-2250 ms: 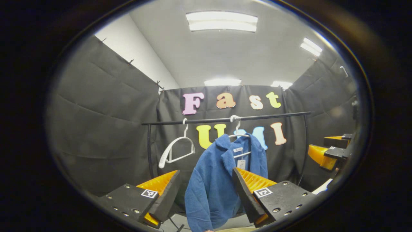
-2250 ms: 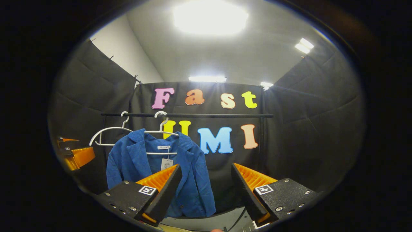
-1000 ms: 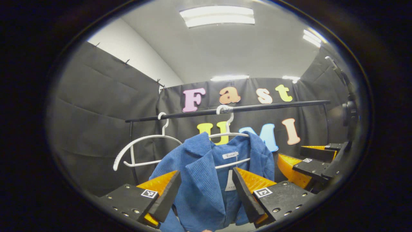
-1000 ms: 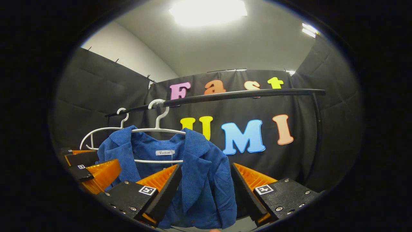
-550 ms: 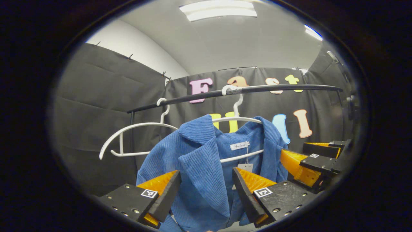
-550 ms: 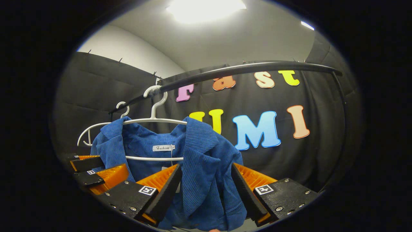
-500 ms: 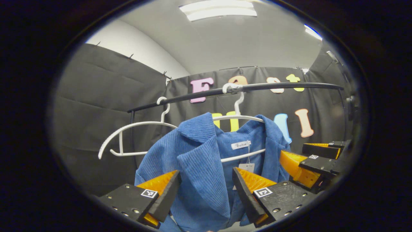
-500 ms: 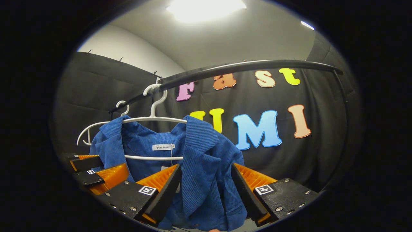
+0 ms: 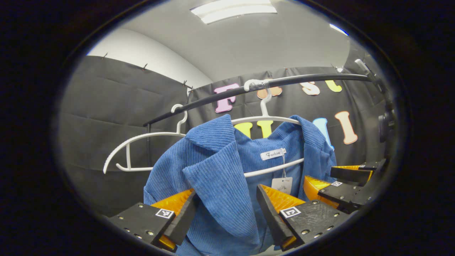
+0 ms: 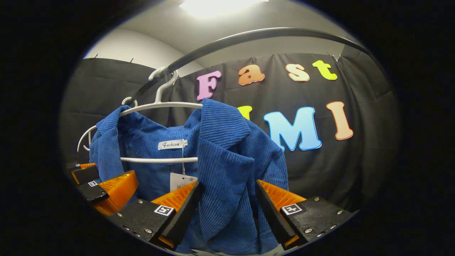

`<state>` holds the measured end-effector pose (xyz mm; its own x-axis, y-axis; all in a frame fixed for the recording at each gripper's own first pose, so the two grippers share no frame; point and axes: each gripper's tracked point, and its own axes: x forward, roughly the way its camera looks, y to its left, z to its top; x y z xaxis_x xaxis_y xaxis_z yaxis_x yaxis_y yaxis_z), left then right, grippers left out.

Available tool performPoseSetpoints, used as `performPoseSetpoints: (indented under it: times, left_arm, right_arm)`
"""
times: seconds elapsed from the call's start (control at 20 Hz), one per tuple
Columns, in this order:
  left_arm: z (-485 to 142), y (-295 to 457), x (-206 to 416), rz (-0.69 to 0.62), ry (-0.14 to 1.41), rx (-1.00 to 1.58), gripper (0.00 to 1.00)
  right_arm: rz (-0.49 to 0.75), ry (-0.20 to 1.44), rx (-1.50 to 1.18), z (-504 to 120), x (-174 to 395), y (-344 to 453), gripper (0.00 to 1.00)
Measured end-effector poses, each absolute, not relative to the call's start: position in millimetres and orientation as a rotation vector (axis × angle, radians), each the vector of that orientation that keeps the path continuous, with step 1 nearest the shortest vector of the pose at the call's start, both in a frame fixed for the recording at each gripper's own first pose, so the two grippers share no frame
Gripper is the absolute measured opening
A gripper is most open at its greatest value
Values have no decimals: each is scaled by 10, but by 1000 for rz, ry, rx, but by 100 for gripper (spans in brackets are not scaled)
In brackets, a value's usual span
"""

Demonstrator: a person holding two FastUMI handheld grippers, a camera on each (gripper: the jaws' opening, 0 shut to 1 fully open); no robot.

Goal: Grasp the clothes on the hanger with both hands and then place them into the laundry hamper below.

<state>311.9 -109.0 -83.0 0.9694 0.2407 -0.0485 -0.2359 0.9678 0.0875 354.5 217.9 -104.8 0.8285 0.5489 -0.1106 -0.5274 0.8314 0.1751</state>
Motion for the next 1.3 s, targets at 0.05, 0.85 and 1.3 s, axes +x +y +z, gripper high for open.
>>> performPoseSetpoints:
  times: [0.05, 0.85, 1.3]
  left_arm:
    - [-850, -1067, 3117, 250, 64, 89, 92]
    - [-468, -931, 2923, 215, 12, 122, 1]
    - [300, -620, 2789, 224, -106, 123, 1]
  right_arm:
    - [576, 168, 142, -1074, 3558, 2198, 92]
    - [443, -15, 146, -588, 3816, 1947, 0]
    - [353, -212, 54, 53, 3948, 1593, 0]
